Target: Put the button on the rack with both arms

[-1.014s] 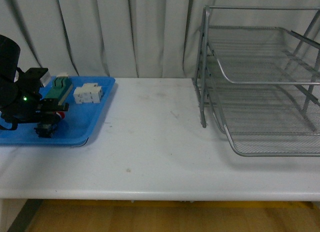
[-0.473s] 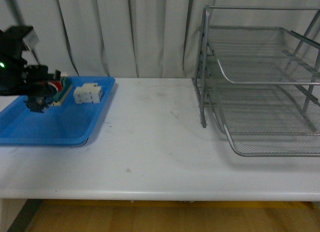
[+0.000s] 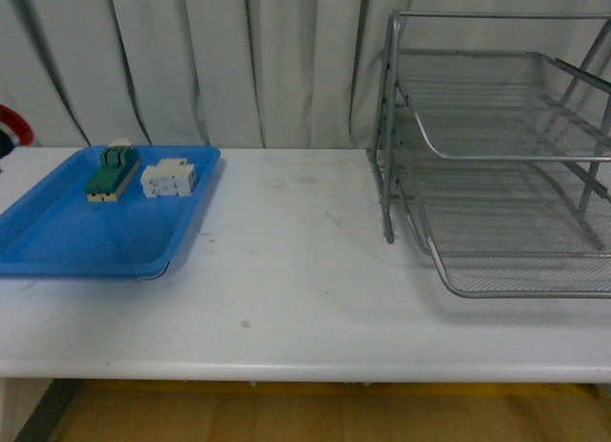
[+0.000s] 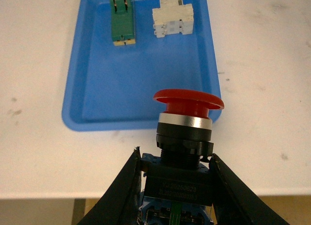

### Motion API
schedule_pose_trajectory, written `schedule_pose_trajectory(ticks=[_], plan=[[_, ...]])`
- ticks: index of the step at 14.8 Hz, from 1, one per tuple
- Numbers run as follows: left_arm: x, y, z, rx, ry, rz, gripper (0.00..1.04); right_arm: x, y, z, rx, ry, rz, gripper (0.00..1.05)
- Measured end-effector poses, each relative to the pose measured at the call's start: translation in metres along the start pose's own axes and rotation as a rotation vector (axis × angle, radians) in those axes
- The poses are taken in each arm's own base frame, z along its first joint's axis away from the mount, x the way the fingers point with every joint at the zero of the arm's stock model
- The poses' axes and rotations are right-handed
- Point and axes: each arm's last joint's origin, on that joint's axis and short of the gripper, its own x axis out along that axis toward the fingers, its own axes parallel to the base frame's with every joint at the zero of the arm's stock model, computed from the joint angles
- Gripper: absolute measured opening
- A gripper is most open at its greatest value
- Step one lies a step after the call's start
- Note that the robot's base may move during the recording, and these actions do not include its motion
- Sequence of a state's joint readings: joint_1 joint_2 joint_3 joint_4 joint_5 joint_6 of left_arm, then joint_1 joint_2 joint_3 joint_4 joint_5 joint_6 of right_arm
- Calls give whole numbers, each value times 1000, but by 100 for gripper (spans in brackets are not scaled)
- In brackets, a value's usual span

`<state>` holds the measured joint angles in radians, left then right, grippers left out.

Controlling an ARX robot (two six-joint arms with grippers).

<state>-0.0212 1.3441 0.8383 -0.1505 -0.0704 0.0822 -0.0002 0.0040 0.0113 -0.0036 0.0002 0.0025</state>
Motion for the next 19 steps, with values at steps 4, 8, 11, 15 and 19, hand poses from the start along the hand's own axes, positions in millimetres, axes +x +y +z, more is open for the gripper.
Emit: schedule_pose_trajectory(ticks=[4,8,11,15,19], plan=[[-21,-1,2,2,-64,15,34,0,0,0,0,0,0,98],[-17,0,-1,0,-46,27,34,0,0,0,0,0,0,98],[-17,0,-1,1,-45,23,34,0,0,0,0,0,0,98],[-17,-1,-1,1,-45,21,34,0,0,0,0,-1,0,98],[-16,-9,1,50,-93,-88,34,0,0,0,0,3,-5,98]])
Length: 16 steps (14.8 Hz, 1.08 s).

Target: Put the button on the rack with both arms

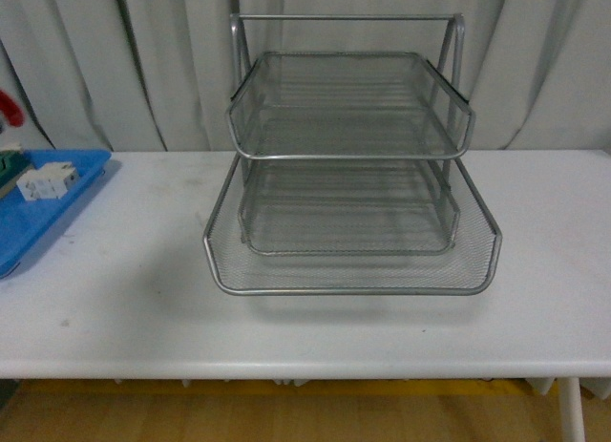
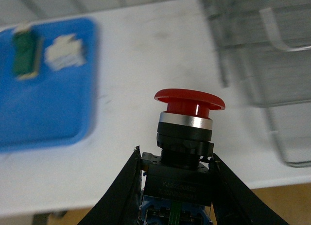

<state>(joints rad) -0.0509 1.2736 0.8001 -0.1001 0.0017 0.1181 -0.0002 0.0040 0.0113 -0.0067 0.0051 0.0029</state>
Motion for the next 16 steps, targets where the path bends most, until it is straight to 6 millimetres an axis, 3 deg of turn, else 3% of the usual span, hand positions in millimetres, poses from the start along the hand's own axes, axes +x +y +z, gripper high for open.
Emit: schedule_pose_trajectory(ticks=[2,4,7,11,13,14,16], plan=[[15,-38,18,147,-41,-255,34,0,0,0,0,-4,2,98],[95,-142,44,335,26,-520,34,0,0,0,0,-3,2,98],[124,-165,38,380,78,-535,34,0,0,0,0,-4,2,98],[158,-177,23,420,162,-505,35,0,0,0,0,-4,2,98],[161,-178,21,422,177,-502,51,0,0,0,0,-3,2,98],[159,-175,25,414,151,-502,64,0,0,0,0,-3,2,98],[138,-161,34,395,87,-506,84,0,0,0,0,-3,2,98]])
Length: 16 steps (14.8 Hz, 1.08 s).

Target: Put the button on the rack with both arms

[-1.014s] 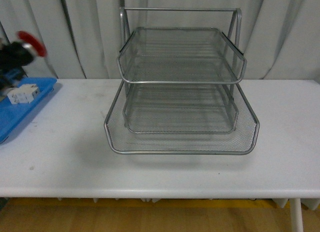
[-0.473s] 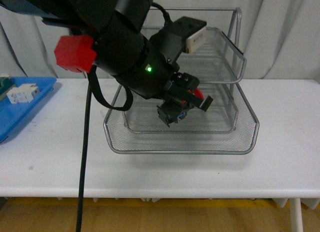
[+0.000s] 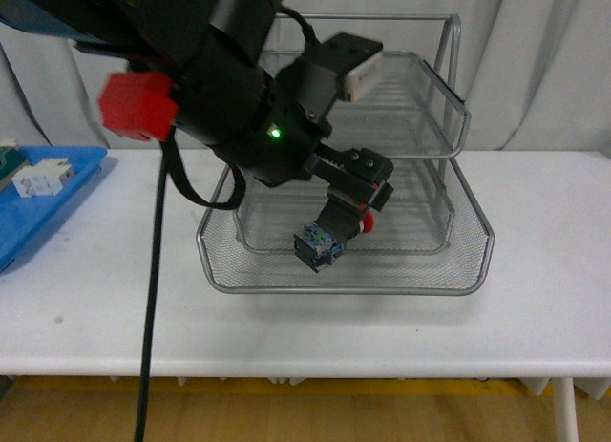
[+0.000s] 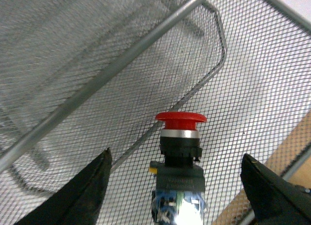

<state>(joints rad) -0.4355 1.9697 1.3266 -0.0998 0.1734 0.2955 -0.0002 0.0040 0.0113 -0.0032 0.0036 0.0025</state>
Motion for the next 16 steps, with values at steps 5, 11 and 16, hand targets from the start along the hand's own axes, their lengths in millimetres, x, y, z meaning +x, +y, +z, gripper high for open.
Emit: schedule_pose_trajectory(ticks=[5,11,16], plan=[[-106,17,-12,-170,-528,508,80,0,0,0,0,-2,4,98],[-164,2,-127,-366,-669,698,6,0,0,0,0,0,3,98],[-189,-15,-173,-371,-645,689,2,0,0,0,0,0,3,98]])
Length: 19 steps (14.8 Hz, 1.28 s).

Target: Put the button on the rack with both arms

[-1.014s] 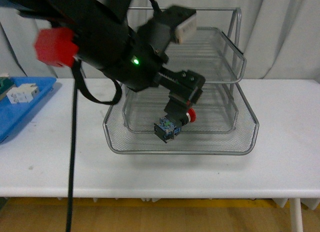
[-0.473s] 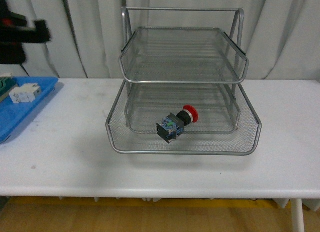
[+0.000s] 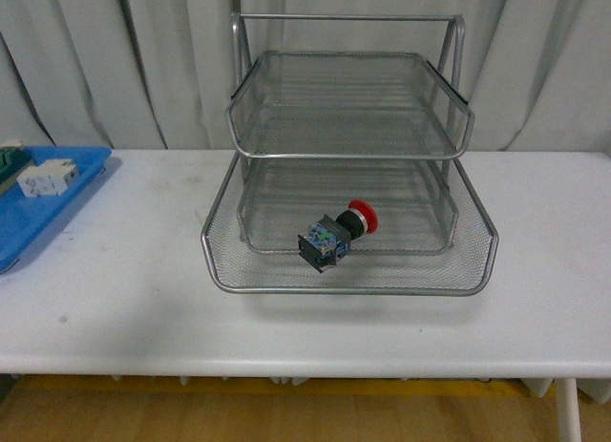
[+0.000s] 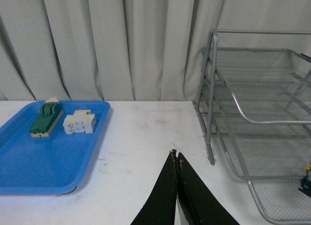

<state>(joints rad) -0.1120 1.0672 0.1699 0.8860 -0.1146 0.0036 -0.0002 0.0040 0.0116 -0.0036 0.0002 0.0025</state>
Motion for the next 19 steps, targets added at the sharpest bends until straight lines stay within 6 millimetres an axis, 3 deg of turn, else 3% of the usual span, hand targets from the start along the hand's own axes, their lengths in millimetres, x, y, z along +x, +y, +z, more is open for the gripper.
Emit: schedule_pose_trajectory(ticks=[4,6,19], plan=[[-25,15,-7,-1,-19,-8,2,0,0,0,0,0,0,98],[-35,18,-22,-2,28,2,2,0,0,0,0,0,0,98],[-73,18,-11,-2,-22,-5,2,0,0,0,0,0,0,98]])
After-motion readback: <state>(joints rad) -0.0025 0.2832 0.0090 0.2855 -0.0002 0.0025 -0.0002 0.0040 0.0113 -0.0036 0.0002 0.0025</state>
